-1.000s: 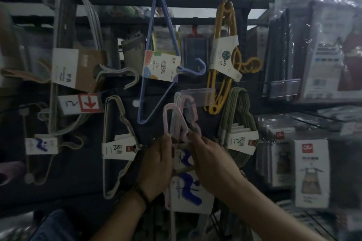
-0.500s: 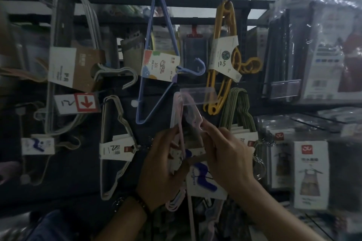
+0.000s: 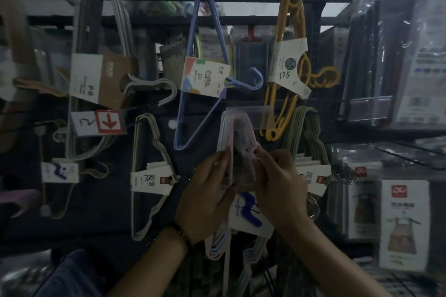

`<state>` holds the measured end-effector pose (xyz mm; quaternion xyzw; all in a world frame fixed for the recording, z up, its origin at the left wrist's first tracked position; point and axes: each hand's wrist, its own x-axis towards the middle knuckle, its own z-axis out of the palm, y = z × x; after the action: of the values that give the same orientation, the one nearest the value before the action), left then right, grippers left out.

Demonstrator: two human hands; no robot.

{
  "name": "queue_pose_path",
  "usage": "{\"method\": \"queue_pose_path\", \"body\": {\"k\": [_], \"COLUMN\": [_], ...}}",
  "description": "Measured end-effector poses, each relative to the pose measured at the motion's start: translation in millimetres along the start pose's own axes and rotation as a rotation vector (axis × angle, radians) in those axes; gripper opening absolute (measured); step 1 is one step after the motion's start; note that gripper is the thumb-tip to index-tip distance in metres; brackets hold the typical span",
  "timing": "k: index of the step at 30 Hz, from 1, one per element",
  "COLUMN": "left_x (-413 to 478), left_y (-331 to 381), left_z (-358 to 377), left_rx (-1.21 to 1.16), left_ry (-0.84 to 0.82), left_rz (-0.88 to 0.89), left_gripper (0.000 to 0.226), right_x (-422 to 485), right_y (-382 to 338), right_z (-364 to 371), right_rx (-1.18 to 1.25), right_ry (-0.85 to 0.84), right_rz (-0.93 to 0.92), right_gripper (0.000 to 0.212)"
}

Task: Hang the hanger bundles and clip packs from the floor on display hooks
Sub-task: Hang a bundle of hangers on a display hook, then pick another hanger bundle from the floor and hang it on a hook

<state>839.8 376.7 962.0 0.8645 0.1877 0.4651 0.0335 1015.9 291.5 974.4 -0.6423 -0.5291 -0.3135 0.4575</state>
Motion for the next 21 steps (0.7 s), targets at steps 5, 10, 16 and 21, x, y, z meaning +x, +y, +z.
{"method": "queue_pose_path", "body": {"k": [5, 10, 16, 21], "left_x": [0.7, -19.6, -88.3, -198.8], "left_y": [-7.2, -2.1, 19.7, 35.3], "left_z": [10.3, 20.4, -0.9, -19.7], "left_rx": [0.191, 0.167, 0.395, 0.434], "left_ry": [0.074, 0.008, 0.138, 0.013], "left_rz": [-0.022, -0.126, -0.325, -0.775], "left_gripper": [0.064, 0.054, 0.017, 0.017], "right_x": [5.7, -1.4, -28.0, -111.0], "right_y": [-2.9, 2.3, -15.3, -64.1], "right_z": [19.6, 31.1, 6.4, 14.9], "right_rx": [0.034, 0.066, 0.271, 0.598], "right_ry": [-0.142, -0.169, -0.104, -0.447], "right_rz": [0.021, 0.058, 0.285, 0.114], "right_gripper": [0.040, 0.054, 0.066, 0.010]}}
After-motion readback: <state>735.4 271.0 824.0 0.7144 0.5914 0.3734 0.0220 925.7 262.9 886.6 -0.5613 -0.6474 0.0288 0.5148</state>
